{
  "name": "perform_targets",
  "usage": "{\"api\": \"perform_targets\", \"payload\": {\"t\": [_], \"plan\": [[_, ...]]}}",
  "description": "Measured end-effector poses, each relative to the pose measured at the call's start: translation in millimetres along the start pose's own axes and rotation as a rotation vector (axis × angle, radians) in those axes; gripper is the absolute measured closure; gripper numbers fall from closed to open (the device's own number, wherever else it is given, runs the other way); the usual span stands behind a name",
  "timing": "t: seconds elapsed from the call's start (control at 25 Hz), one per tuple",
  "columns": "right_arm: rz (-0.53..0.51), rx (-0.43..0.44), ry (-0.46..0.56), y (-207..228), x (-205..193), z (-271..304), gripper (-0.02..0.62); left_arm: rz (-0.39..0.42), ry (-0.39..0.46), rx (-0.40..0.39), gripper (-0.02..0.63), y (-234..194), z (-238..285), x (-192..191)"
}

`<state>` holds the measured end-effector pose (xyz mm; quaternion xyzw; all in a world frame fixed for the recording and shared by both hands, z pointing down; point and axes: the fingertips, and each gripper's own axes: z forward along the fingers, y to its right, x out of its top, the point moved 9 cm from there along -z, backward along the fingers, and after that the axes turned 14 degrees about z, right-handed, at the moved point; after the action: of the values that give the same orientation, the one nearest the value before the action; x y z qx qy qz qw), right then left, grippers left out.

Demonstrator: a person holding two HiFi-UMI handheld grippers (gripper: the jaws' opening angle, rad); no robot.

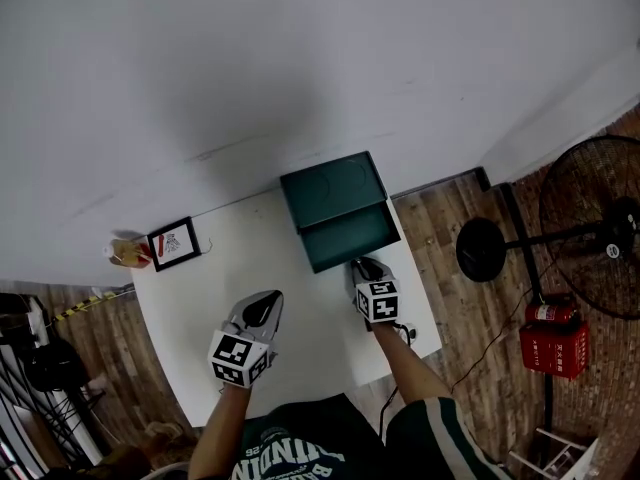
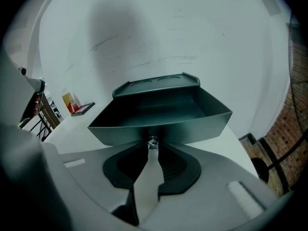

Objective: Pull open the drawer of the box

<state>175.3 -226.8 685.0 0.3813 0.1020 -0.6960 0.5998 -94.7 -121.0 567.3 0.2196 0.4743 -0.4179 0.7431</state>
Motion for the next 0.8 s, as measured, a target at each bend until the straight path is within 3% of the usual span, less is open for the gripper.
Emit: {"api": "perform_targets", "payload": {"t": [0.48,0.64,0.8], "plan": [[0.055,0.001,0.000,3,-13,-18,0.522,0.009,0.018,0.025,0.554,5,-27,-3],[0.067,0.009,0.062,-6,-8,-45,0.523,0.026,0.041,0.052,0.554,1,-43,1],[0.010,0.080,0.149,-33,9,-72,0.553,0.044,0.074,0.095,0.553,-7,-63,8]]}}
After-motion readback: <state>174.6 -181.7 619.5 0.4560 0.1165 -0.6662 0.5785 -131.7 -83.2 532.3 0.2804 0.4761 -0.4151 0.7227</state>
